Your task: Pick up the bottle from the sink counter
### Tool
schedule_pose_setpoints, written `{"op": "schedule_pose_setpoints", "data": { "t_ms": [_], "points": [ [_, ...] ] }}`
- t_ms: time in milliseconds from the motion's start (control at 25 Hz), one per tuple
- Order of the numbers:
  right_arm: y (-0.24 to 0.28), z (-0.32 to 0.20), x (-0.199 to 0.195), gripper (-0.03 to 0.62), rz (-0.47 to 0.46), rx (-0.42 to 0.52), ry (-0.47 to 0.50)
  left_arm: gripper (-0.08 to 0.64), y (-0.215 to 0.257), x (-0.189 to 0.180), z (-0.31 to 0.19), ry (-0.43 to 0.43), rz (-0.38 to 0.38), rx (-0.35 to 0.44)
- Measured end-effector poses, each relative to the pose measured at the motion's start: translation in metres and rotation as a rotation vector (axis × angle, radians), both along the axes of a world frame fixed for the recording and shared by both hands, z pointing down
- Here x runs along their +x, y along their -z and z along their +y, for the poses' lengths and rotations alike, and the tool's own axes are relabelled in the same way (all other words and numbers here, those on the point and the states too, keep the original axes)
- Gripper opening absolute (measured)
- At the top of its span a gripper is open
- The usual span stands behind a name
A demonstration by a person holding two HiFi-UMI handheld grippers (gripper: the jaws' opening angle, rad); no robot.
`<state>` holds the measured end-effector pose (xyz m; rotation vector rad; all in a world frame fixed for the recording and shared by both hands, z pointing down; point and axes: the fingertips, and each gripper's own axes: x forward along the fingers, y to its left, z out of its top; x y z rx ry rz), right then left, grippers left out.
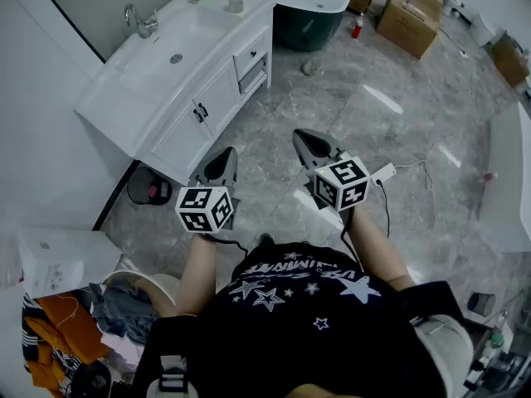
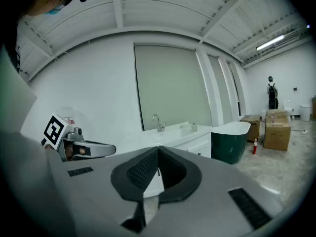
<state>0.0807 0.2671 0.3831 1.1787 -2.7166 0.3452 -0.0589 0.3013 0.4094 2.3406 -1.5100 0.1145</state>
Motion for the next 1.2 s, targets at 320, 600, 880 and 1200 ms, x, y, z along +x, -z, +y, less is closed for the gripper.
{"op": "schedule_pose_setpoints", "data": {
  "t_ms": [320, 600, 880, 1200],
  "points": [
    [-0.002, 0.003, -0.011, 0.006, -0.007, -0.009, 0.018, 0.008, -0.002, -0.007, 0.001, 0.002, 0.016, -0.009],
    [-0.011, 0.007, -0.023, 0.006, 0.001, -0.037, 0.042, 0.008, -0.019, -0.013, 0.009, 0.01, 0.036, -0.057],
    [-0.023, -0.001, -0.034, 0.006, -0.017, -0.045, 0.001, 0.008, -0.034, -0.04, 0.02, 0.015, 0.039, -0.094],
    [-0.044, -0.009, -0.044, 0.006, -0.018, -0.086, -0.022, 0.008, -0.042, -0.06, 0.009, 0.022, 0.048, -0.101]
  ]
}}
